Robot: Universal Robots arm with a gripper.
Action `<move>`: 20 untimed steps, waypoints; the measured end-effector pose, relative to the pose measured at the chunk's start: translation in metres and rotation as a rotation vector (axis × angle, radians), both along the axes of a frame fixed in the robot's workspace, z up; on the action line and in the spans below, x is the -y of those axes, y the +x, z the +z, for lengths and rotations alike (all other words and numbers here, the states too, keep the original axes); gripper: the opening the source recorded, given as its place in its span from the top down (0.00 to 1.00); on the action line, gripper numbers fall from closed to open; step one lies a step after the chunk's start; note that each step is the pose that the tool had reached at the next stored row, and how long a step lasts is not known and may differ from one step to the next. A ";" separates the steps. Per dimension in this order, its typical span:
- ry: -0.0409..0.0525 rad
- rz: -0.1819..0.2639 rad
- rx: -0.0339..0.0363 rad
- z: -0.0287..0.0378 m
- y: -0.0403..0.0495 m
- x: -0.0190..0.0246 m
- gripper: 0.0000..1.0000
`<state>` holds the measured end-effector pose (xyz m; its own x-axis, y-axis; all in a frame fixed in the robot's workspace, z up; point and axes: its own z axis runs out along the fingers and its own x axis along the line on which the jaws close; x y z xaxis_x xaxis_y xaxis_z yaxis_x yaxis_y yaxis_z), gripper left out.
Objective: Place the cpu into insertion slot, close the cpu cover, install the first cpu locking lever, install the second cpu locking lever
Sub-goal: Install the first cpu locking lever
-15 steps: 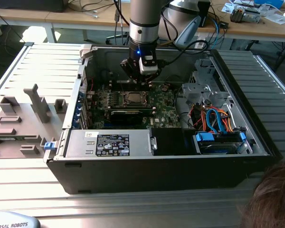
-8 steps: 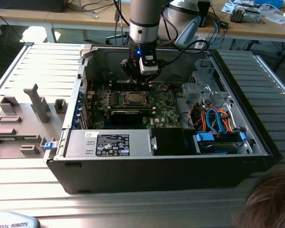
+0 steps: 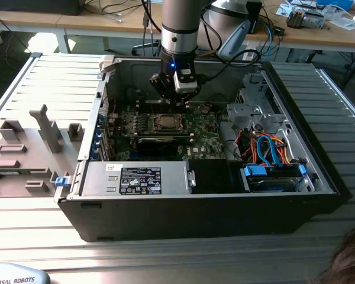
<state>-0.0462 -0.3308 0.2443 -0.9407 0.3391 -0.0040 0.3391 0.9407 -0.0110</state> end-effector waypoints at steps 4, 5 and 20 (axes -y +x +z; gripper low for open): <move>0.0000 0.004 0.0000 0.0000 0.0000 0.0000 0.89; 0.0000 0.005 0.0000 0.0000 0.0000 0.0000 0.89; 0.0000 0.026 0.0000 0.0000 0.0000 0.0000 0.89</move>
<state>-0.0462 -0.3308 0.2443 -0.9493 0.3143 -0.0039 0.3144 0.9492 -0.0110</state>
